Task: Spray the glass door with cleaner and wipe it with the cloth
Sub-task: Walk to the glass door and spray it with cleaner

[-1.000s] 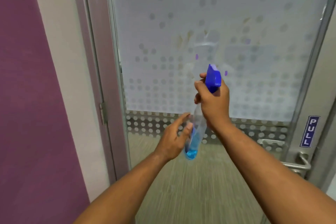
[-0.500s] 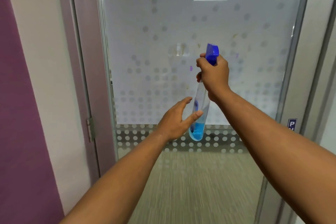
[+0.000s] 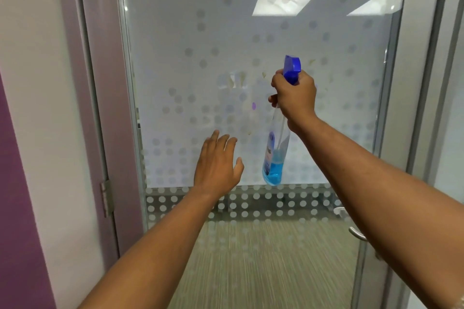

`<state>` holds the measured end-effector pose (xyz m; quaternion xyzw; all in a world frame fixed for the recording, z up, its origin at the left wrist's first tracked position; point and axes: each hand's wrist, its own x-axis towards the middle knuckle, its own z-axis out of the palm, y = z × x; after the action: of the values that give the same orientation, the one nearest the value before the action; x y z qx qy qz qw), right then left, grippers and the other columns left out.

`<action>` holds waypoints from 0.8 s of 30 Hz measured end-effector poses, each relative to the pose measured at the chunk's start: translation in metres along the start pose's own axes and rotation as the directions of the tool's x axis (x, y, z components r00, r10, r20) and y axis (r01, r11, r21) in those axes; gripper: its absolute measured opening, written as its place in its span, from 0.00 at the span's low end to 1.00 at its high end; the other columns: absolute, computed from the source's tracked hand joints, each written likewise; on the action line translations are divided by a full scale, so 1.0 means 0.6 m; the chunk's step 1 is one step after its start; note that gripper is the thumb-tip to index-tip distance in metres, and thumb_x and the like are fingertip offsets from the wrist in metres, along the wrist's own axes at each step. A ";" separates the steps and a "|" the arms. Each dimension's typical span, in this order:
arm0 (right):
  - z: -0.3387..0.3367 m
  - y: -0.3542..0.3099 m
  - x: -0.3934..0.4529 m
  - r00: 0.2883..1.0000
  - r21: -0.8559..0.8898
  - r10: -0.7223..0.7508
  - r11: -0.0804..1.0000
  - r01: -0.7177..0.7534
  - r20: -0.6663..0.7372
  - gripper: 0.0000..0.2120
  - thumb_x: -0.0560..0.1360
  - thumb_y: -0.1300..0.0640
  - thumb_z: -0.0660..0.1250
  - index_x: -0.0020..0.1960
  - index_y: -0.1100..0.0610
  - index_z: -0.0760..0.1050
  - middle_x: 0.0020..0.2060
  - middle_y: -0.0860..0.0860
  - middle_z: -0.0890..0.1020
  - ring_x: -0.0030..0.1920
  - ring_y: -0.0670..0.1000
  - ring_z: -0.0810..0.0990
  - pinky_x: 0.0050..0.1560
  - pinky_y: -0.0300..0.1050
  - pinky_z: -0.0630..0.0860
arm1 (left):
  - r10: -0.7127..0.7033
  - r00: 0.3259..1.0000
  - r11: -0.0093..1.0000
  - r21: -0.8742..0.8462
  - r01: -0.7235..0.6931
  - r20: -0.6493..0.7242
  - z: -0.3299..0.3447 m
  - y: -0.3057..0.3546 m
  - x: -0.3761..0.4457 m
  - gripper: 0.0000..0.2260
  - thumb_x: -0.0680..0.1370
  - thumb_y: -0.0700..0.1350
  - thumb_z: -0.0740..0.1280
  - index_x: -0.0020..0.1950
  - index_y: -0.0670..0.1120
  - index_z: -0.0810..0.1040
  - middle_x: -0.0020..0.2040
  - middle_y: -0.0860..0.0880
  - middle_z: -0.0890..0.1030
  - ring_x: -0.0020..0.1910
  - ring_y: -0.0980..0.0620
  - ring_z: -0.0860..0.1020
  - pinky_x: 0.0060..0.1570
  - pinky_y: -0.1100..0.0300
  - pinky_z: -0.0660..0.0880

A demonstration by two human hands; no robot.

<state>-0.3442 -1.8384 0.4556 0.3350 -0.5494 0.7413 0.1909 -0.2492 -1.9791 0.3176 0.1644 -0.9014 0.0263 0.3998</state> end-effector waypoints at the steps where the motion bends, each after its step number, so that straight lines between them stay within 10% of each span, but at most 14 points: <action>1: 0.001 -0.002 0.002 1.000 0.003 -0.011 1.000 0.011 -0.003 0.03 0.77 0.57 0.68 0.47 0.51 0.74 0.42 0.53 0.80 0.38 0.53 0.83 0.36 0.41 0.80 | 0.018 1.000 1.000 0.023 -0.018 0.012 0.002 0.001 0.000 0.26 0.83 0.56 0.59 0.79 0.49 0.62 0.81 0.48 0.62 0.82 0.46 0.53 0.80 0.51 0.49; 17: 0.039 0.006 -0.008 0.995 -0.035 0.011 0.999 -0.008 0.097 0.06 0.76 0.57 0.68 0.52 0.55 0.75 0.43 0.54 0.80 0.39 0.54 0.83 0.36 0.39 0.78 | -0.007 0.999 0.999 0.052 0.005 0.036 0.003 -0.009 -0.008 0.26 0.83 0.56 0.58 0.79 0.50 0.62 0.82 0.48 0.61 0.83 0.46 0.50 0.81 0.49 0.45; 24: 0.047 0.020 -0.034 0.998 -0.115 -0.042 0.992 0.046 0.041 0.08 0.75 0.56 0.68 0.53 0.53 0.73 0.40 0.49 0.76 0.43 0.54 0.80 0.47 0.55 0.84 | -0.012 0.999 0.998 0.055 0.010 0.043 0.002 -0.013 -0.023 0.25 0.83 0.57 0.58 0.79 0.50 0.64 0.81 0.48 0.62 0.83 0.46 0.52 0.80 0.48 0.46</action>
<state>-0.3299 -1.8669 0.4376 0.3496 -0.5875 0.6972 0.2156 -0.2388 -1.9827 0.3061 0.1809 -0.9079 0.0450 0.3755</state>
